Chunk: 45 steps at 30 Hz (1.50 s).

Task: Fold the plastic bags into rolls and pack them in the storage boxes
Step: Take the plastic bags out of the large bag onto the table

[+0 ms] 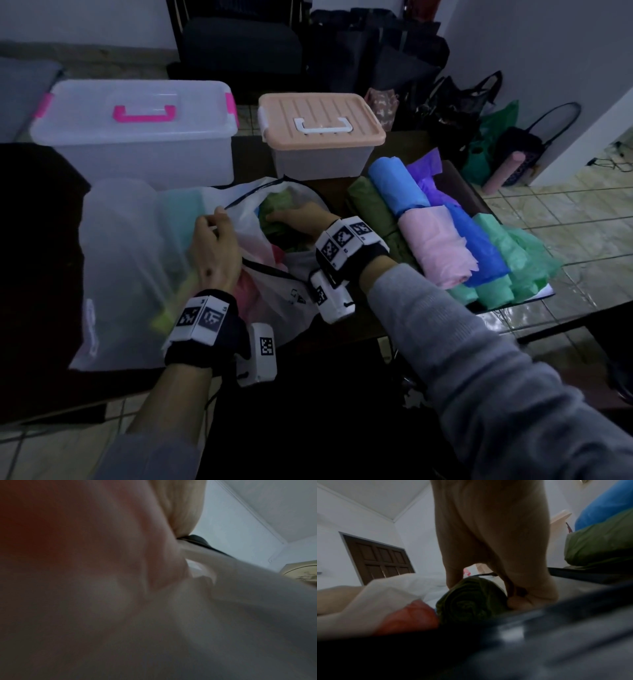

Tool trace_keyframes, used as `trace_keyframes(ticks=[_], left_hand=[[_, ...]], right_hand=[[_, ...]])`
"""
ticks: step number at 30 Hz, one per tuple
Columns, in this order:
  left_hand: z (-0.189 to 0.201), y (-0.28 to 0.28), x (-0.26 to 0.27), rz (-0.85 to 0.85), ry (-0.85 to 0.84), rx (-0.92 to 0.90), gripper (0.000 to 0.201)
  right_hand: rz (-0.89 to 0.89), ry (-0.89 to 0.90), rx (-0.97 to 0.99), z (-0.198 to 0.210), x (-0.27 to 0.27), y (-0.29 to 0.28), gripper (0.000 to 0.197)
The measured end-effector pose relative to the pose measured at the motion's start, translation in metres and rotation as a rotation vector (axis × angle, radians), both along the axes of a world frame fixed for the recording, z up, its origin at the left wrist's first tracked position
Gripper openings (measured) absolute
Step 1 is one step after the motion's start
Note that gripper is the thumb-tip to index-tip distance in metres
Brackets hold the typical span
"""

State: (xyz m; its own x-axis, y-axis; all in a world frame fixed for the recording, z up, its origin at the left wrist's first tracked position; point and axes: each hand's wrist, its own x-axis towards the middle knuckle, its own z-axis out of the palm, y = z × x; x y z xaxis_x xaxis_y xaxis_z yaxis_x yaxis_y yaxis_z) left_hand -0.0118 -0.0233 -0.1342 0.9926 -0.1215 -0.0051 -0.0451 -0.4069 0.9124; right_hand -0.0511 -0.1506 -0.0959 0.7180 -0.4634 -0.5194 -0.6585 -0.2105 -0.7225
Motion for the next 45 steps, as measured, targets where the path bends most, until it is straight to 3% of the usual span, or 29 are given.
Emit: trace_keyframes(ticks=[9, 15, 17, 21, 30, 39, 42, 45], left_hand=[[0.001, 0.003, 0.002, 0.027, -0.021, 0.011, 0.043], [0.002, 0.004, 0.002, 0.023, -0.018, 0.022, 0.043], [0.002, 0.004, 0.001, 0.026, -0.02, 0.028, 0.043], [0.001, 0.006, 0.004, 0.049, -0.016, 0.04, 0.043], [-0.002, 0.016, 0.021, 0.129, 0.017, 0.065, 0.044], [-0.004, 0.036, 0.04, 0.199, -0.015, 0.075, 0.046], [0.001, 0.038, 0.036, 0.177, 0.009, 0.111, 0.046], [0.01, 0.037, 0.028, 0.095, 0.049, 0.181, 0.046]], right_hand=[[-0.151, 0.012, 0.155, 0.01, -0.024, -0.031, 0.057], [-0.298, -0.114, 0.144, 0.029, -0.056, -0.065, 0.023], [-0.351, -0.188, -0.023, 0.03, -0.062, -0.072, 0.025], [-0.322, -0.135, -0.481, 0.018, -0.065, -0.077, 0.057], [-0.182, -0.047, -0.588, -0.017, -0.059, -0.065, 0.068], [-0.027, 0.154, -0.931, -0.044, -0.054, -0.056, 0.062], [-0.045, 0.175, -1.013, -0.053, -0.056, -0.053, 0.058], [-0.01, 0.198, -1.022, -0.057, -0.057, -0.055, 0.071]])
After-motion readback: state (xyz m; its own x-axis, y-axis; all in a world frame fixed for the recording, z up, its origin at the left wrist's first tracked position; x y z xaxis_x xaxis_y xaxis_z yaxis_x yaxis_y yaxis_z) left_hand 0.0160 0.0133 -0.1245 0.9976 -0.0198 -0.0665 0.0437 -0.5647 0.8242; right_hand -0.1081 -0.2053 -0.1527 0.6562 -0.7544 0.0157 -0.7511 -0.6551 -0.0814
